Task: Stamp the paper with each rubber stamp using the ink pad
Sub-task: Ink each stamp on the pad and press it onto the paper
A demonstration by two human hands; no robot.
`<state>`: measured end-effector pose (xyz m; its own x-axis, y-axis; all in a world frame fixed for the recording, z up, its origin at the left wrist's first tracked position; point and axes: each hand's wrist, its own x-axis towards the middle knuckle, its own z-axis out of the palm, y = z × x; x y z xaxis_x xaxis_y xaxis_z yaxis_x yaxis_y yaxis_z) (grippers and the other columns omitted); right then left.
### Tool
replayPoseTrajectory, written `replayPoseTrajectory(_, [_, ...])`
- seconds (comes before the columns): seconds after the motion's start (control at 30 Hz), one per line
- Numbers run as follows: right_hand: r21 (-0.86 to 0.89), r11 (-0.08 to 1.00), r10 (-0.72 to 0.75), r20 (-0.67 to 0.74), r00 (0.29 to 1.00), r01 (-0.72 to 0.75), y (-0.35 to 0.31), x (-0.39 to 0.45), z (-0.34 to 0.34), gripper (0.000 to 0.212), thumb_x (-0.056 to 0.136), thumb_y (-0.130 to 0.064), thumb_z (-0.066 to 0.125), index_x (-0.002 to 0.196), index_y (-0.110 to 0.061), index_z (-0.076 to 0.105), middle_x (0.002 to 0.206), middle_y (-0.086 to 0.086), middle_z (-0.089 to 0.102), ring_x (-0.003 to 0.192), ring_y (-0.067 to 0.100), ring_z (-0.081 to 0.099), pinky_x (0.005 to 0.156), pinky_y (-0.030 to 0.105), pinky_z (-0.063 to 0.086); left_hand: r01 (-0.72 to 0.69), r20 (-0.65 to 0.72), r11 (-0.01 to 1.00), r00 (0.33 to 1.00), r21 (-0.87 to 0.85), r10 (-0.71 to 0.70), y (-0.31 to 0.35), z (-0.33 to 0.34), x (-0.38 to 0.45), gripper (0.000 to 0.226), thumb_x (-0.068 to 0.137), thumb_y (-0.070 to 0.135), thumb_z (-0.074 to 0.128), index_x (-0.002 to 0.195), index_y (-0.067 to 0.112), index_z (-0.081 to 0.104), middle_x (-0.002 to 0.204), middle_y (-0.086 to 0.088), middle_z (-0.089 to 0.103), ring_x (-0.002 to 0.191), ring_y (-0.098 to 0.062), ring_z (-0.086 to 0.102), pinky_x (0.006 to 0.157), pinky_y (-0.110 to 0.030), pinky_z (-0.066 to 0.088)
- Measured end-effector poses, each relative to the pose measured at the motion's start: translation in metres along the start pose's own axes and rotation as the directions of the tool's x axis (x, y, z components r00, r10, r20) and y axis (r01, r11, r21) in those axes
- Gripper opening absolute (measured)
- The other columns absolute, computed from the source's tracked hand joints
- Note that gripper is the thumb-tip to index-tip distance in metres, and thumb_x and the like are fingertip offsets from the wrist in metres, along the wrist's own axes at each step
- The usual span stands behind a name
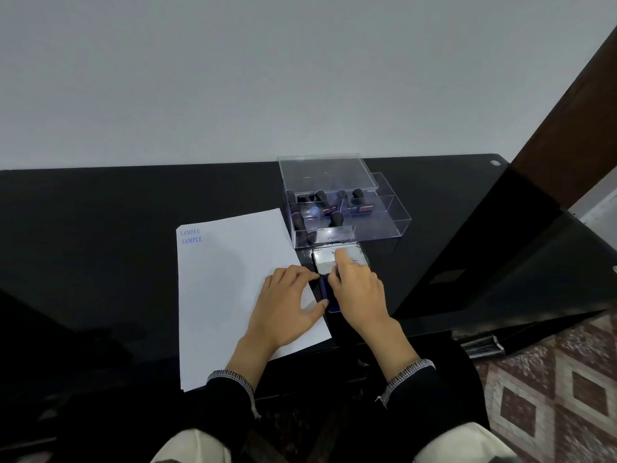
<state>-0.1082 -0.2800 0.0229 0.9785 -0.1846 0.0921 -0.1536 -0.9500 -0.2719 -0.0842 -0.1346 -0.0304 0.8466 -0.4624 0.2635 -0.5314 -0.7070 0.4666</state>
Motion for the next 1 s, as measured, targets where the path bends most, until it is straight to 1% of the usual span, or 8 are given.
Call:
replayPoseTrajectory(0.1, [-0.008,1.0,-0.001,-0.015,1.0,0.001,0.0,-0.001,0.003,0.007,0.101,-0.021,0.036,0.096,-0.016,0.037,0.073,0.002,0.053,0.061,0.022,0.046,0.054,0.033,0.036,-0.005,0.021,1.0,1.0,0.013,0.005,-0.001,0.0,0.001,0.068,0.078,0.07,0.037,0.131,0.03,0.051,0.128,0.014,0.047,0.119,-0.008,0.037,0.098,-0.018,0.022])
replayPoseTrajectory(0.3, [0.02,1.0,-0.009,0.021,1.0,0.009,0.0,0.007,-0.001,0.011,0.097,-0.015,0.04,0.089,-0.014,0.033,0.072,0.005,0.053,0.059,0.025,0.043,0.056,0.035,0.038,-0.023,0.066,0.998,0.998,0.051,0.02,-0.003,0.001,0.001,0.079,0.072,0.08,0.045,0.134,0.03,0.047,0.131,0.013,0.042,0.12,-0.009,0.035,0.1,-0.02,0.021])
replayPoseTrajectory(0.4, [0.027,1.0,-0.011,0.025,1.0,0.011,0.0,0.007,-0.001,0.01,0.096,-0.014,0.04,0.09,-0.014,0.032,0.07,0.005,0.05,0.059,0.026,0.042,0.055,0.035,0.035,-0.02,0.057,0.998,0.998,0.059,0.017,-0.002,0.001,0.0,0.078,0.072,0.08,0.046,0.133,0.031,0.047,0.13,0.014,0.042,0.119,-0.008,0.035,0.1,-0.02,0.021])
replayPoseTrajectory(0.57, [0.024,1.0,0.008,-0.009,1.0,-0.008,0.002,-0.002,0.006,0.01,0.099,-0.018,0.037,0.091,-0.017,0.031,0.069,0.003,0.052,0.061,0.025,0.049,0.057,0.037,0.041,-0.017,0.06,0.999,0.998,0.048,0.014,-0.002,0.0,0.0,0.077,0.073,0.08,0.042,0.133,0.032,0.048,0.131,0.013,0.043,0.12,-0.008,0.035,0.099,-0.019,0.021])
replayPoseTrajectory(0.7, [0.019,1.0,-0.012,0.014,1.0,0.012,0.003,0.006,0.002,0.01,0.097,-0.015,0.039,0.09,-0.015,0.032,0.07,0.004,0.051,0.06,0.026,0.044,0.055,0.034,0.036,-0.013,0.057,0.999,0.998,0.044,0.011,-0.002,0.0,0.0,0.076,0.074,0.078,0.045,0.133,0.031,0.048,0.13,0.014,0.043,0.12,-0.008,0.035,0.1,-0.019,0.02])
replayPoseTrajectory(0.8, [0.028,0.999,-0.033,0.04,0.999,0.032,0.003,0.012,-0.001,0.011,0.096,-0.014,0.04,0.089,-0.014,0.032,0.065,0.001,0.044,0.058,0.026,0.039,0.056,0.034,0.034,-0.016,0.069,0.999,0.998,0.032,0.014,-0.002,-0.001,0.0,0.076,0.074,0.078,0.044,0.134,0.031,0.048,0.131,0.013,0.043,0.121,-0.008,0.035,0.101,-0.019,0.02])
replayPoseTrajectory(0.87, [0.03,0.999,-0.038,0.033,0.999,0.037,0.003,0.011,-0.001,0.011,0.096,-0.015,0.04,0.088,-0.014,0.032,0.063,-0.001,0.04,0.058,0.025,0.04,0.055,0.034,0.034,-0.015,0.072,1.0,0.997,0.022,0.014,-0.003,-0.001,-0.001,0.076,0.074,0.077,0.042,0.134,0.031,0.048,0.131,0.013,0.043,0.121,-0.009,0.035,0.101,-0.021,0.021])
replayPoseTrajectory(1.0, [0.041,0.999,-0.026,-0.004,1.0,0.026,0.006,0.0,0.004,0.012,0.098,-0.017,0.039,0.088,-0.017,0.032,0.066,0.001,0.047,0.06,0.026,0.046,0.053,0.034,0.034,-0.009,0.072,1.0,0.997,0.013,0.008,-0.002,-0.002,0.0,0.076,0.073,0.077,0.041,0.134,0.032,0.048,0.131,0.014,0.043,0.121,-0.008,0.034,0.102,-0.021,0.022])
